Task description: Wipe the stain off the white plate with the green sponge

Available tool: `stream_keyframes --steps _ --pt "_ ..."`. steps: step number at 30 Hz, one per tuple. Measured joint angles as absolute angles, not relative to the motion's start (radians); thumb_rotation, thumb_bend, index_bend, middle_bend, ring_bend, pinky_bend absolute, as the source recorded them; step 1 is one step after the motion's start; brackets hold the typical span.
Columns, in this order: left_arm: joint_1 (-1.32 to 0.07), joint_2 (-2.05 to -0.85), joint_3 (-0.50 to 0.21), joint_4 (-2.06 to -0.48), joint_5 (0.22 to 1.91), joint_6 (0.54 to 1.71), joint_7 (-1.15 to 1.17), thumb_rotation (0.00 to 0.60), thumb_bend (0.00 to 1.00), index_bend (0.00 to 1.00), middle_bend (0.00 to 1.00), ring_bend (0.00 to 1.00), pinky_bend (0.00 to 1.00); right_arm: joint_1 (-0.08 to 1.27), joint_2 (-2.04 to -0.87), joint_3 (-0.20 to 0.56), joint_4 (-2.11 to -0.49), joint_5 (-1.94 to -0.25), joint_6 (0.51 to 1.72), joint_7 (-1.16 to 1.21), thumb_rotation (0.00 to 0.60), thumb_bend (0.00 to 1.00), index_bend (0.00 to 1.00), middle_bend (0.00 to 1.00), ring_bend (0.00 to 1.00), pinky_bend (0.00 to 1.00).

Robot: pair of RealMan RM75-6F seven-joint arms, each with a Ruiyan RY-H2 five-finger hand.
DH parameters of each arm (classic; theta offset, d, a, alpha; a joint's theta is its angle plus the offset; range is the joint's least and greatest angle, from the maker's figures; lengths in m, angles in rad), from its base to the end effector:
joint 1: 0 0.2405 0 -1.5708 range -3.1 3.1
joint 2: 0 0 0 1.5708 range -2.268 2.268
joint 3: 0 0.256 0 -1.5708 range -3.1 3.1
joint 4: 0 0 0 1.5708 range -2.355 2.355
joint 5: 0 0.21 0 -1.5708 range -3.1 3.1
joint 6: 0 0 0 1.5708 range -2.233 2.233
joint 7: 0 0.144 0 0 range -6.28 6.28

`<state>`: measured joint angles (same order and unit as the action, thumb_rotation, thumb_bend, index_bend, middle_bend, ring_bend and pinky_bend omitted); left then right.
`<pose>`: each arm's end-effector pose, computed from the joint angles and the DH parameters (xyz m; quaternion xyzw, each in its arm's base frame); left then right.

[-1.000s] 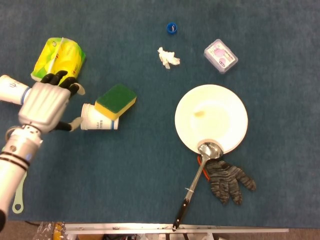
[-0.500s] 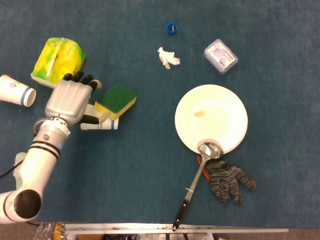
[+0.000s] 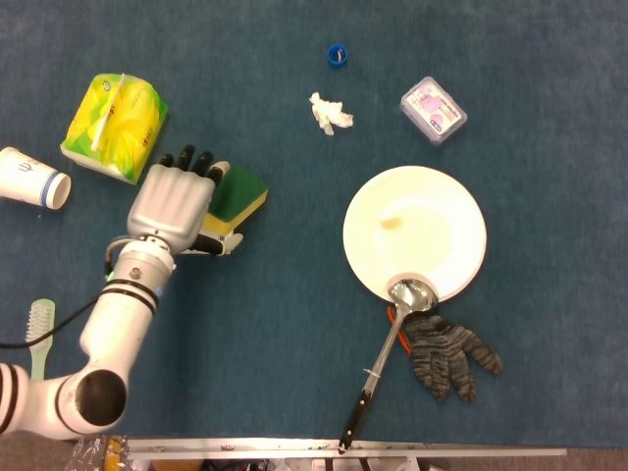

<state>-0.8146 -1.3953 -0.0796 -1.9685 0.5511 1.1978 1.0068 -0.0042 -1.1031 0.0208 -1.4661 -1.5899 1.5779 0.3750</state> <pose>-0.1415 0.2852 0.0104 -0.7835 -0.3621 -0.1688 0.4759 -0.3386 -0.1468 0.1815 0.5486 -0.4382 0.4582 0.5451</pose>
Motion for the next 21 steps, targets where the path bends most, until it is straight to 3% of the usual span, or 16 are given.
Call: stream_keyframes --steps 9,21 --pt "-0.851 -1.454 -0.073 -1.935 0.533 1.238 1.026 0.347 0.18 0.16 0.11 0.07 0.16 -0.009 -1.104 0.022 -1.444 -1.581 1.581 0.401 0.600 0.32 0.17 0.22 0.10 0.27" --pt "-0.875 -1.483 -0.074 -1.880 0.524 1.234 1.009 0.354 0.18 0.24 0.21 0.17 0.18 -0.011 -1.106 0.026 -1.430 -1.575 1.583 0.415 0.600 0.32 0.17 0.22 0.10 0.27"
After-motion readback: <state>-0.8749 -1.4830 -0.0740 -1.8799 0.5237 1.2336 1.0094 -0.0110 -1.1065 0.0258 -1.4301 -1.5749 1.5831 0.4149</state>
